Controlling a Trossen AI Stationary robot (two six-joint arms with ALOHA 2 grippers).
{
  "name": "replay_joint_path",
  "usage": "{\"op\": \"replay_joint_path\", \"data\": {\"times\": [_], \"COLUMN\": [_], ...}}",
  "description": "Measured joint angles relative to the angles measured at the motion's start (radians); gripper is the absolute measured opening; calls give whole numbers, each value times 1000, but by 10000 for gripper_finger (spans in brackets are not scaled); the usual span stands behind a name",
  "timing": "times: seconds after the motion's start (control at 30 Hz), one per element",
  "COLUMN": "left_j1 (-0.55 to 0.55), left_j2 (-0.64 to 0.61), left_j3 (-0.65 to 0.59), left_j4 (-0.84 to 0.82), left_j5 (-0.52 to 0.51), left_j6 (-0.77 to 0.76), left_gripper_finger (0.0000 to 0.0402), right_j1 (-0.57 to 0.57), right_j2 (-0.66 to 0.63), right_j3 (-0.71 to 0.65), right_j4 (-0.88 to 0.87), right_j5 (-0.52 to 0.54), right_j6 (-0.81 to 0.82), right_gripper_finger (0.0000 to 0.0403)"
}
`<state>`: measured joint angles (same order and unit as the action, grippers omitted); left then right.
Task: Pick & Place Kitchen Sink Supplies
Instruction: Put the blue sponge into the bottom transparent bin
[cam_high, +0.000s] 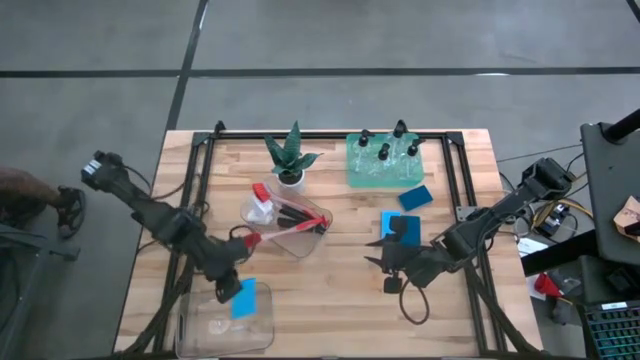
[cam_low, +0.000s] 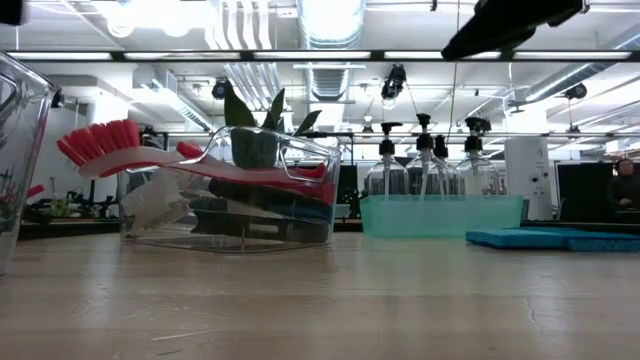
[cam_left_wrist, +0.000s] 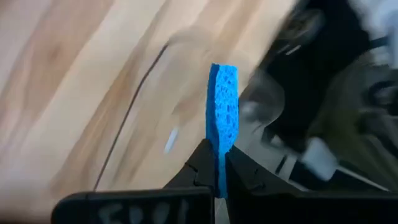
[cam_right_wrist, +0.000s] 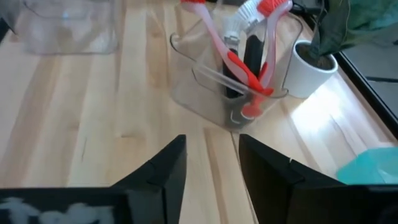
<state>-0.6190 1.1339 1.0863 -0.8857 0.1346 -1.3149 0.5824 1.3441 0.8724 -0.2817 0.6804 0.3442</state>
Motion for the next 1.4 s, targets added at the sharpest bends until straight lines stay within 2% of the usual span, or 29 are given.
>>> {"op": "replay_joint_path", "data": {"times": [0.17, 0.4, 0.63, 0.8, 0.9, 1.0, 1.13, 1.4], "left_j1": [-66, -71, -72, -71, -70, -71, -71, -70], "left_j2": [83, 201, 245, 235, 211, 176, 113, 18], "left_j3": [-6, -7, -8, -8, -8, -8, -8, -8], "left_j4": [-9, 20, -45, 0, 14, 30, 99, 322], "left_j5": [122, 107, 135, 145, 152, 100, -59, -362], "left_j6": [-117, -139, -140, -147, -157, -170, -132, 136], "left_gripper_finger": [10, 27, 113, 178, 198, 205, 206, 206], "right_j1": [-19, -57, -106, -149, -180, -217, -255, -258], "right_j2": [0, 0, 0, 0, 0, 0, 0, 0], "right_j3": [-23, -38, -92, -128, -159, -195, -253, -320], "right_j4": [1, 2, 2, 2, 9, 12, 22, 30], "right_j5": [1, 2, 2, -1, -5, -43, -104, -286], "right_j6": [5, 4, 4, 4, 4, 17, 48, 46], "right_gripper_finger": [144, 133, 142, 152, 152, 148, 146, 156]}}
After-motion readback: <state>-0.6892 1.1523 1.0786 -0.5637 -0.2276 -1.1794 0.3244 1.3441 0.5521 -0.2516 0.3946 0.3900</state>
